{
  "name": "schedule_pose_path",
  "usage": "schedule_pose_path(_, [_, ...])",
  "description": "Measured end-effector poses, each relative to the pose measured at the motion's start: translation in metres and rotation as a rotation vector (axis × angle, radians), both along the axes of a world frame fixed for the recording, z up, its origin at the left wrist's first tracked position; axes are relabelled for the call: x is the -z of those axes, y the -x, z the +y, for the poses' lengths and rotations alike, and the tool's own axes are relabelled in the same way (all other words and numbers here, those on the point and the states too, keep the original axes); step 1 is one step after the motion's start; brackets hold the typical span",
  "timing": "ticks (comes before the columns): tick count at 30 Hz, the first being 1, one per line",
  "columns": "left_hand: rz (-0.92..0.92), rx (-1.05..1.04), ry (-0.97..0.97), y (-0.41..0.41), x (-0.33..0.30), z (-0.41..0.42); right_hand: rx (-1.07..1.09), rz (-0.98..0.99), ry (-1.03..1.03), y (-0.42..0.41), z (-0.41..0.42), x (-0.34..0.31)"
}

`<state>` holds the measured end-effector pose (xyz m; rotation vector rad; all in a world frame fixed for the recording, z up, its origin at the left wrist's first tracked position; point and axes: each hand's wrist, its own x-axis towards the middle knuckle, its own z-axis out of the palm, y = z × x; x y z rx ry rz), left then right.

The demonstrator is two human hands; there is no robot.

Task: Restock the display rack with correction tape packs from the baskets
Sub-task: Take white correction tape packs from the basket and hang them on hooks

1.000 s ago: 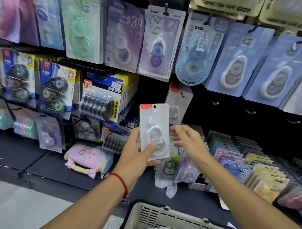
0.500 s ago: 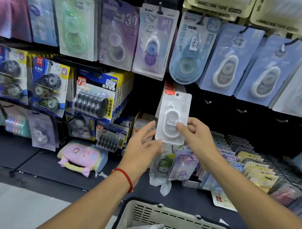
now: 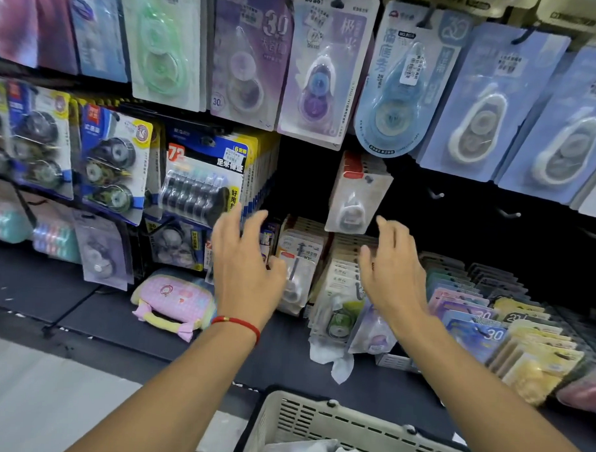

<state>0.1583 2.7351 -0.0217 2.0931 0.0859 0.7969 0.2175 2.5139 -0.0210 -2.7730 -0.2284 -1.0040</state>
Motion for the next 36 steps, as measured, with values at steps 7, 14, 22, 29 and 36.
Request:
schedule_pose_path(7, [0.146,-0.083,-0.165,-0.015,0.014,0.017,-0.152,0.053,0.363,-0.046,0.022,0.002])
schedule_pose_path(14, [0.149,-0.092,-0.274,-0.015,0.022,0.024,-0.168,0.143,0.248,-0.09,0.025,-0.011])
schedule_pose_path(22, [0.104,-0.075,-0.325,-0.009,0.026,0.03,-0.227,0.28,0.253,-0.096,0.005,-0.021])
schedule_pose_path(29, [0.275,0.388,-0.561,0.025,0.051,0.007,-0.375,0.411,-0.078,0.019,-0.028,0.04])
schedule_pose_path(36, [0.787,0.818,-1.082,0.102,0.14,-0.02,-0.381,1.046,0.405,0.129,-0.057,0.147])
